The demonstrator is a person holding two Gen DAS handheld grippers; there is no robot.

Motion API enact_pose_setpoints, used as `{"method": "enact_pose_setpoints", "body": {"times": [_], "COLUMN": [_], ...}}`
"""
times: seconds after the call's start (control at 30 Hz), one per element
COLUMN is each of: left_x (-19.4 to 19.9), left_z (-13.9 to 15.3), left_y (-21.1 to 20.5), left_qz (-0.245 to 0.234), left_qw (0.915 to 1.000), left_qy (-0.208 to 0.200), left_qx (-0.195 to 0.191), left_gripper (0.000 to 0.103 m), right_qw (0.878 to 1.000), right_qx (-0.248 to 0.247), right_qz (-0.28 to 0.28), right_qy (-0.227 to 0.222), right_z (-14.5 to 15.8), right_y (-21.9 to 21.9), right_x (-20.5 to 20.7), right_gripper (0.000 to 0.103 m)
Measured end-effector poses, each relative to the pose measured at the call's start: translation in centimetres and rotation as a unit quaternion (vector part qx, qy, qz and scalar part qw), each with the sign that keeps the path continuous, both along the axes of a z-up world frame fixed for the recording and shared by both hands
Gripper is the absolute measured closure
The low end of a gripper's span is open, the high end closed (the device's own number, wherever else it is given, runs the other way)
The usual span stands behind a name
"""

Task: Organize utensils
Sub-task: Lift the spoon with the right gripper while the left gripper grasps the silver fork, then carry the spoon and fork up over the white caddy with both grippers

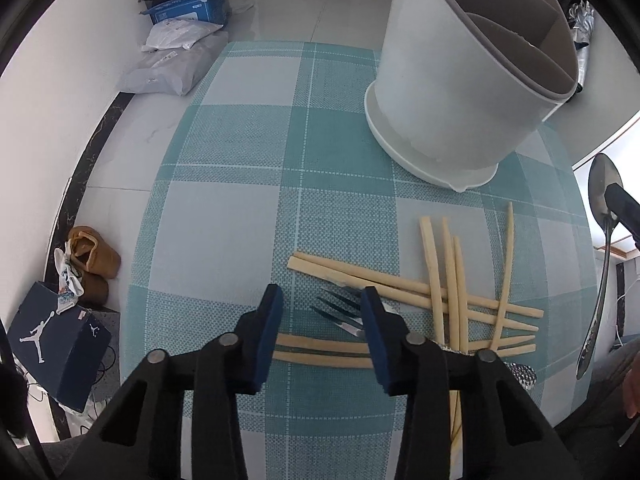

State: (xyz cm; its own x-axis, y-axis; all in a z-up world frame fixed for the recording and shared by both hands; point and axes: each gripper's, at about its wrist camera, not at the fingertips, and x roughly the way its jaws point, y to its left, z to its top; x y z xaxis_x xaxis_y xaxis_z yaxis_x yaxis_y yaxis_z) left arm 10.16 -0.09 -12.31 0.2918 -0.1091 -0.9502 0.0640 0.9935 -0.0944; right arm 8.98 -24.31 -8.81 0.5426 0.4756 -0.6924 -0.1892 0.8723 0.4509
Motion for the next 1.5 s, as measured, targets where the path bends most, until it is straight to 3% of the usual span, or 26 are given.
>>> {"method": "enact_pose_setpoints", "body": {"times": [0.17,0.37,0.9,1.17,1.37,1.5], "left_x": [0.4,1.0,0.3,-1.8,-3.4,-4.0], "left_z": [0.3,0.7,3.6,7.6,10.4,11.5], "left_y": [-0.2,1.2,0.6,0.1,-1.9,-2.9], "left_qz": [0.004,0.046,0.055,0.06,0.028,0.002], "left_qw": [0.9999,0.9979,0.9935,0.9866,0.9792,0.9773], "left_qy": [-0.012,-0.013,-0.053,-0.132,-0.191,-0.203], "left_qx": [0.008,-0.045,-0.084,-0.076,-0.061,-0.061], "left_gripper": [0.088,0.099,0.103,0.103,0.103,0.103], "right_qw": [1.0,1.0,0.997,0.993,0.989,0.986], "right_qx": [-0.002,-0.004,-0.026,-0.038,-0.047,-0.051], "right_qz": [-0.004,-0.003,-0.009,-0.011,-0.01,-0.015], "right_qy": [-0.001,-0.017,-0.076,-0.113,-0.143,-0.157], "right_z": [-0.2,0.4,2.0,3.4,4.4,5.1], "right_y": [0.1,0.1,0.4,0.7,1.4,1.6], "right_x": [0.1,-0.5,-2.7,-4.7,-6.1,-6.7], "right_gripper": [0.101,0.101,0.101,0.101,0.101,0.101]}}
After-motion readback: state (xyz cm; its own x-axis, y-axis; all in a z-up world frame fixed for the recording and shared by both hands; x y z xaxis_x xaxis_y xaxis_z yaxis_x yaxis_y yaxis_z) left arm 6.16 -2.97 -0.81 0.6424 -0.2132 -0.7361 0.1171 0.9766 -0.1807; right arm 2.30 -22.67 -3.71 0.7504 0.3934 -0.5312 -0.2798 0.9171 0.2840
